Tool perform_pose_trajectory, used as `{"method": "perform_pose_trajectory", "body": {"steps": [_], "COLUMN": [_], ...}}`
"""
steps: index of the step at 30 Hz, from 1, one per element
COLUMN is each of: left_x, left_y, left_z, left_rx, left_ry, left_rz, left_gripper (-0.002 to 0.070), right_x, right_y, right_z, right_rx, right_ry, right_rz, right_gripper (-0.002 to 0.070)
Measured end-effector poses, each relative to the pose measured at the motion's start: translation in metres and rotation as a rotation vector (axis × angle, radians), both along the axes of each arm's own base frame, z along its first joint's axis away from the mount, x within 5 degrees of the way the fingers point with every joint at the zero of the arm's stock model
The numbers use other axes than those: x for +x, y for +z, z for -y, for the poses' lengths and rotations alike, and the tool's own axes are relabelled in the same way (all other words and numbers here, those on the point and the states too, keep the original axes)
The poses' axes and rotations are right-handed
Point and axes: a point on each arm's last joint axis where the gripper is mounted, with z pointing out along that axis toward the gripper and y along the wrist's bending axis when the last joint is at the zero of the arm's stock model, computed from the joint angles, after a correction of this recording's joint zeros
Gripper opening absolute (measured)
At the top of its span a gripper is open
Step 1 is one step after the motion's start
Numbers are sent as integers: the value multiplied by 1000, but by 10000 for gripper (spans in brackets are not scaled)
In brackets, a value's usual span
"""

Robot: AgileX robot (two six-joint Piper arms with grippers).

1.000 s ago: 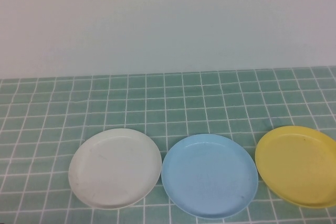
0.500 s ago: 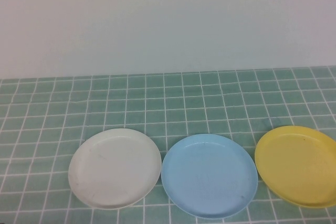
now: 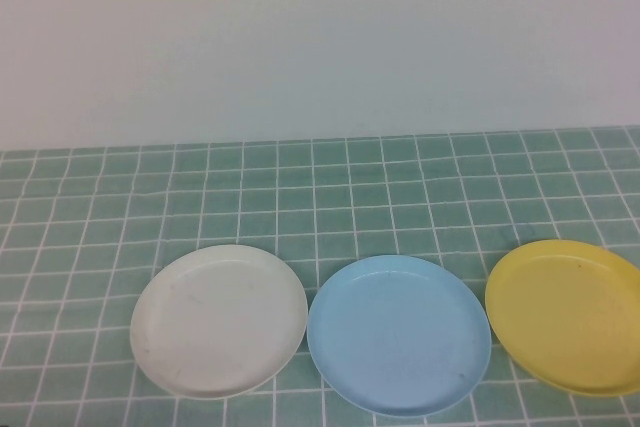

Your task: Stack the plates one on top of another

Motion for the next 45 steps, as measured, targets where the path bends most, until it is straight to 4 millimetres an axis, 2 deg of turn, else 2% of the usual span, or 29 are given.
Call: {"method": "perform_pose_trajectory", "body": {"steps": [27,35,45], "left_x": [2,4,4], "left_y": [8,24,23], "left_z": [-1,-2,-2], "left_rx": [-11,-98,-101], "left_ry": [13,41,40], "left_rz": [93,260,250], "left_gripper": [0,0,0], "right_x": [0,0,1], "right_y": [0,0,4], "right_z": [0,0,0], "right_rx": [0,0,-2], "right_ry": [0,0,3], "right_rz": [0,2,49], "right_gripper": [-2,-2,-2]}}
